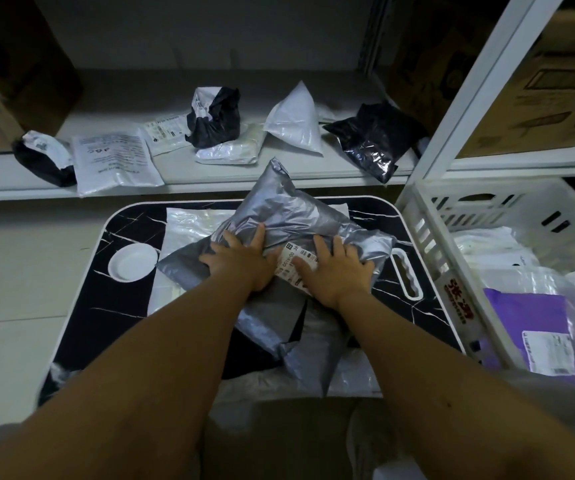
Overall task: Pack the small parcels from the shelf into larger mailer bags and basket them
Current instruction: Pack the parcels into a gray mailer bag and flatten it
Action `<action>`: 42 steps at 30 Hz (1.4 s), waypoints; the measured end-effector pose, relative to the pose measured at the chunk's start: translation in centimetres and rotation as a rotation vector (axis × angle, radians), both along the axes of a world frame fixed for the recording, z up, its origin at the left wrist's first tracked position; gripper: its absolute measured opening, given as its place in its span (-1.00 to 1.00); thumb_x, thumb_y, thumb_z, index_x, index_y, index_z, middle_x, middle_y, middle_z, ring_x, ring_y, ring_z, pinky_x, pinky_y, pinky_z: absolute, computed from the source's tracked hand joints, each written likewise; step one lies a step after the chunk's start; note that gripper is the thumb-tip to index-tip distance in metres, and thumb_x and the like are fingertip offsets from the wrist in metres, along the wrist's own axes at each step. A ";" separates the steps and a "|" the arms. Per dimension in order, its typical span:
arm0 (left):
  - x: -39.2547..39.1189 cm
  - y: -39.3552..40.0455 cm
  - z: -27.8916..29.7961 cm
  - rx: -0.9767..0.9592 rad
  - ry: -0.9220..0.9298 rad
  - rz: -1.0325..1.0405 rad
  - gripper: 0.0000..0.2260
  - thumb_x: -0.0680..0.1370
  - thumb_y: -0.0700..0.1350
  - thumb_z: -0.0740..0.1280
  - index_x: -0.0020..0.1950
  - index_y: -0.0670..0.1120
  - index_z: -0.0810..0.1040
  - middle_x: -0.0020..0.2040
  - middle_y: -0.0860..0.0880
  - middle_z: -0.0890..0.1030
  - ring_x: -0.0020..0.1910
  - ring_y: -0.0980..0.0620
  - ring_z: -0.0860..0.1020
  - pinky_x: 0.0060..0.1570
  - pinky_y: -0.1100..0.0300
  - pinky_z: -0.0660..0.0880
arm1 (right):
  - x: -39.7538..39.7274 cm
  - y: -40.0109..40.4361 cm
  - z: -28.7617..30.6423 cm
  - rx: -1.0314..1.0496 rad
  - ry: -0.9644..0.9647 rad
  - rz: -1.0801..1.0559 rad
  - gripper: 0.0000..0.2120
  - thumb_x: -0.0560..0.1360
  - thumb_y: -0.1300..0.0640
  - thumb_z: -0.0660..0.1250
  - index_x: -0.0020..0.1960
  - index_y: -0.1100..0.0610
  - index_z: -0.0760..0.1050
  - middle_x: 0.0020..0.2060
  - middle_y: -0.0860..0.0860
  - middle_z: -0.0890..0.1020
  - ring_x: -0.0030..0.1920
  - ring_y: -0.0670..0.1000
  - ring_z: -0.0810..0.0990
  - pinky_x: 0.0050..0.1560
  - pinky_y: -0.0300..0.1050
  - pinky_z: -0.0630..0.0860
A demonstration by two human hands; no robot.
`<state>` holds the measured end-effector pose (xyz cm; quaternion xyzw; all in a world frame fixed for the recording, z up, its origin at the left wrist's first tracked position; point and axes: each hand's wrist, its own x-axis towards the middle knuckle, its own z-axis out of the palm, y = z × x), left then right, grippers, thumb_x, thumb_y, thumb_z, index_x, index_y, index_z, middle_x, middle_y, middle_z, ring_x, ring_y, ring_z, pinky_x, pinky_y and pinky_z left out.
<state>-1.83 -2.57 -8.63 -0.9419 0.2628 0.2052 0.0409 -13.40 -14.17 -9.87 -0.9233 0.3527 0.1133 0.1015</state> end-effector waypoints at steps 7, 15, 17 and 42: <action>3.8 4.9 1.3 0.014 -0.135 0.370 -0.47 0.57 0.07 0.15 0.49 -0.09 0.16 0.42 -0.18 0.35 0.42 -0.19 0.25 0.36 -0.20 0.17 | -2.0 0.5 1.1 -0.164 -0.255 -0.077 -0.52 0.57 -0.13 0.14 0.46 -0.03 0.25 0.49 0.06 0.22 0.49 0.11 0.14 0.40 0.28 0.18; 1.7 8.0 3.0 -0.025 -0.146 0.300 -0.61 0.53 -0.10 0.26 0.34 -0.14 0.36 0.19 -0.14 0.56 0.18 -0.16 0.53 0.10 0.02 0.42 | -1.8 3.1 3.0 0.063 -0.431 -0.453 -0.55 0.52 0.22 0.28 0.39 0.13 0.31 0.43 0.21 0.20 0.25 0.23 0.38 0.18 0.06 0.43; 1.3 9.3 3.9 0.114 -0.082 0.240 -0.59 0.48 -0.04 0.33 0.31 -0.11 0.47 0.16 -0.09 0.57 0.13 -0.11 0.56 0.04 0.04 0.50 | -1.6 2.9 3.7 -0.047 -0.472 -0.337 -0.61 0.52 0.28 0.26 0.34 0.19 0.42 0.37 0.16 0.30 0.29 0.18 0.35 0.26 0.01 0.38; -3.9 5.9 -0.4 -0.148 -0.449 -0.352 -0.56 0.62 0.15 -0.01 0.34 -0.04 0.43 0.36 -0.16 0.37 0.37 -0.15 0.30 0.34 -0.14 0.22 | 0.1 6.9 2.2 -0.292 -0.187 0.335 -0.61 0.56 -0.10 0.08 0.24 0.04 0.49 0.27 0.06 0.44 0.31 0.10 0.32 0.29 0.15 0.22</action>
